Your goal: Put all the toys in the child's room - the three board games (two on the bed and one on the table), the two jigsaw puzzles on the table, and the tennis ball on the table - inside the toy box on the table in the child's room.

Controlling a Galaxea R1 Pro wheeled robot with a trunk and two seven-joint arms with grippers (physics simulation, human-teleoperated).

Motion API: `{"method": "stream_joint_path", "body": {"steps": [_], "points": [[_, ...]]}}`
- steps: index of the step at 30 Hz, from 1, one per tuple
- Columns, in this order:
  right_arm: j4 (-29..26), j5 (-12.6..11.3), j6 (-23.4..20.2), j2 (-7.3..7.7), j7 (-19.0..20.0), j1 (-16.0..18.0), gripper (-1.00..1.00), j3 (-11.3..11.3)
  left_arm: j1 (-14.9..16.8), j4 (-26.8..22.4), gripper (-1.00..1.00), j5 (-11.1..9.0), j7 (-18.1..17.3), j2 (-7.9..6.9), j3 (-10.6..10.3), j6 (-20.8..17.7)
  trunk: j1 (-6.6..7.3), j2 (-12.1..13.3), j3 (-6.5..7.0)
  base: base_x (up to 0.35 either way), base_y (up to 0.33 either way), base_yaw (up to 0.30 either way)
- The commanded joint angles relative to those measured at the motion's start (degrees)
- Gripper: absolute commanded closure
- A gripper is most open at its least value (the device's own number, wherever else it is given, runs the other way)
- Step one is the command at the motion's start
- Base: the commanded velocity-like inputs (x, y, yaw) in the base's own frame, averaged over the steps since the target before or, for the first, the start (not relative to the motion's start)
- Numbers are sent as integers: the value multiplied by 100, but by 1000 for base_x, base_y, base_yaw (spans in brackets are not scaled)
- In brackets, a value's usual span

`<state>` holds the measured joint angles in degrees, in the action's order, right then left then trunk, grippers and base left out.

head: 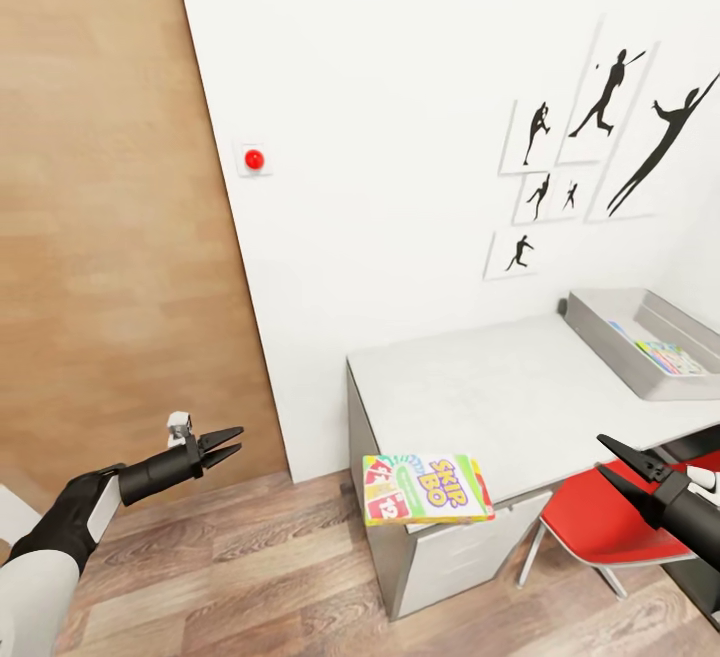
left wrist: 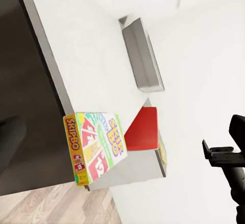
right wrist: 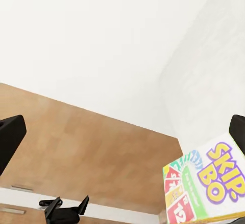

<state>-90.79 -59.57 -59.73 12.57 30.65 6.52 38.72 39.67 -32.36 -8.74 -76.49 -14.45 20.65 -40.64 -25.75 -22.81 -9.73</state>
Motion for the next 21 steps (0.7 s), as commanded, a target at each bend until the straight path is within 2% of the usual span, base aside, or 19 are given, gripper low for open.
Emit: {"method": "stream_joint_path", "body": {"steps": [1, 16, 21], "points": [[0, 42, -27, 0, 46, 7, -100, 8, 5, 2, -100, -5, -16, 1, 4, -58, -4, -11, -2, 0, 0, 80], [0, 50, -27, 0, 46, 4, -100, 4, 5, 2, -100, -5, -14, 12, 1, -57, -4, -11, 140, 110, 0, 88], [0, 45, -27, 0, 46, 7, -100, 4, 5, 2, -100, -5, -8, 23, -6, -50, -4, -11, 188, 11, -165, 90]]}}
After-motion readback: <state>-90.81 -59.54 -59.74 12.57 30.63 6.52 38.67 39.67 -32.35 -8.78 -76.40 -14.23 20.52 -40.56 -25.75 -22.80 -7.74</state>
